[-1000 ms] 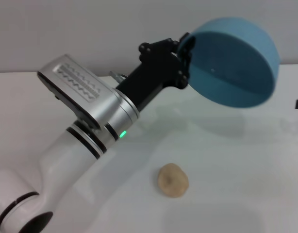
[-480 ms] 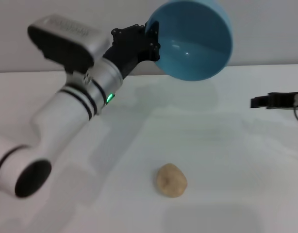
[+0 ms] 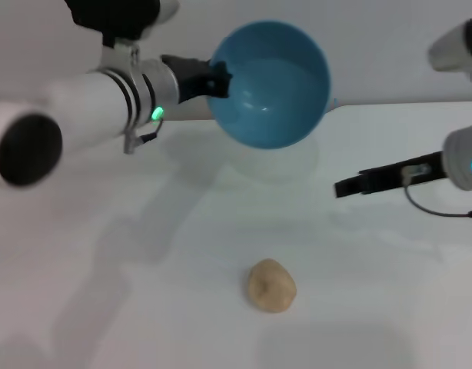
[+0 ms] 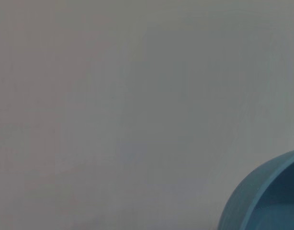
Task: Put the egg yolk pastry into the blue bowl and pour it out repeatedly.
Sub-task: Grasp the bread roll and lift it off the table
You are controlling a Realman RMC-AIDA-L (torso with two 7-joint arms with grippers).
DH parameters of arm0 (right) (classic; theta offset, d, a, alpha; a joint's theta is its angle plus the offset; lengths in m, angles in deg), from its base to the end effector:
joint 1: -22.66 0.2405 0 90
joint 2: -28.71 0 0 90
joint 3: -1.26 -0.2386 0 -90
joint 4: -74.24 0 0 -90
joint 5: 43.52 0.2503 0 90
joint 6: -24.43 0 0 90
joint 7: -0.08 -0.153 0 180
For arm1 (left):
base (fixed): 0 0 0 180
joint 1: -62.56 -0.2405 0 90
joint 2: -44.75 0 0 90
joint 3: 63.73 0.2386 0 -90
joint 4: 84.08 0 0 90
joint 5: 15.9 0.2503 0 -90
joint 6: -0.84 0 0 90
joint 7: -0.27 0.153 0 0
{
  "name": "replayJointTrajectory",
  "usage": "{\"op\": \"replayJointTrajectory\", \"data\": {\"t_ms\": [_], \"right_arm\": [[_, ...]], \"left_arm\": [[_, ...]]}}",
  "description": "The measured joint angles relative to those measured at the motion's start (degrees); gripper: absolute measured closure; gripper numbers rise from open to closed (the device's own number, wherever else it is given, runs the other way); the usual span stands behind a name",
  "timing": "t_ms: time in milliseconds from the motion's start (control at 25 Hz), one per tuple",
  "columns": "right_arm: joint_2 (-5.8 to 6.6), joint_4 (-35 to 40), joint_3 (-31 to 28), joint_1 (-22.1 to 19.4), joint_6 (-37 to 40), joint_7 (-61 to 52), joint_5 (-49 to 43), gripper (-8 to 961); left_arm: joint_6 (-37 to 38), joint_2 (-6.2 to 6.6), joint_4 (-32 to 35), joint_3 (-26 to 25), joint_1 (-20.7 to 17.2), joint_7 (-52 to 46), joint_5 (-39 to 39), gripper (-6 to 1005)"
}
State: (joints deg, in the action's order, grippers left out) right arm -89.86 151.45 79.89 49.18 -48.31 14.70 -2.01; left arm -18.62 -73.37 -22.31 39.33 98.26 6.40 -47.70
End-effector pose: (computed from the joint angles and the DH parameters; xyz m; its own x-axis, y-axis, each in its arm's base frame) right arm 0.1803 0.4007 0.0064 0.4799 -0.8403 -0.2522 -0.8461 -0.3672 -0.3864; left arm -0.1112 0.4648 -0.0662 0.7843 0.3827 0.4883 0.6204 -0.4846 -0.6167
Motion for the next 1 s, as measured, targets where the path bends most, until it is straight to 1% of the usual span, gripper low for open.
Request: {"op": "replayJointTrajectory", "data": {"t_ms": [40,160,240,320,480,720,760,840,880,920,1000], "right_arm": [[-0.01,-0.47,0.57,0.73,-0.48,-0.04,0.01,635],[-0.07,-3.48,2.32,3.60,-1.84,-0.10,0.03,638],[-0.08,-6.13,3.62,5.45,-2.29,-0.11,0.04,640],[-0.11,-8.75,5.23,7.31,-2.40,-0.12,0.05,642],[-0.28,-11.73,7.50,9.32,-2.27,-0.14,0.92,646],[-0.33,-13.56,11.01,10.56,-1.25,-0.04,5.10,652],[-0.39,-13.83,11.92,10.72,-1.05,-0.15,5.21,653],[-0.46,-14.87,13.35,11.19,-0.69,-0.65,5.28,655],[-0.48,-15.48,14.00,11.41,-0.55,-1.01,5.30,656],[-0.49,-16.21,14.90,11.68,-0.28,-1.57,5.32,657],[-0.50,-16.94,16.07,11.93,0.22,-2.28,5.33,659]], "left_arm": [[-3.82,0.00,0.17,-1.89,0.72,0.00,0.05,989],[-12.02,0.04,0.21,-6.65,2.28,0.00,0.32,989],[-15.70,0.12,0.30,-8.64,2.72,-0.09,1.48,989],[-17.55,0.15,0.48,-9.54,2.72,-0.41,3.09,989],[-18.38,0.11,0.50,-9.80,2.31,-0.54,3.80,989],[-19.71,0.09,0.43,-9.55,2.53,-0.54,3.79,989],[-22.71,0.12,0.43,-9.73,3.37,-0.55,3.90,989],[-25.88,0.13,0.45,-10.10,4.33,-0.55,4.37,989],[-25.88,0.13,0.45,-10.10,4.33,-0.55,4.37,990],[-30.05,0.14,0.53,-10.36,5.65,-0.56,5.71,990],[-32.74,0.15,0.55,-10.45,6.65,-0.56,6.76,990]]}}
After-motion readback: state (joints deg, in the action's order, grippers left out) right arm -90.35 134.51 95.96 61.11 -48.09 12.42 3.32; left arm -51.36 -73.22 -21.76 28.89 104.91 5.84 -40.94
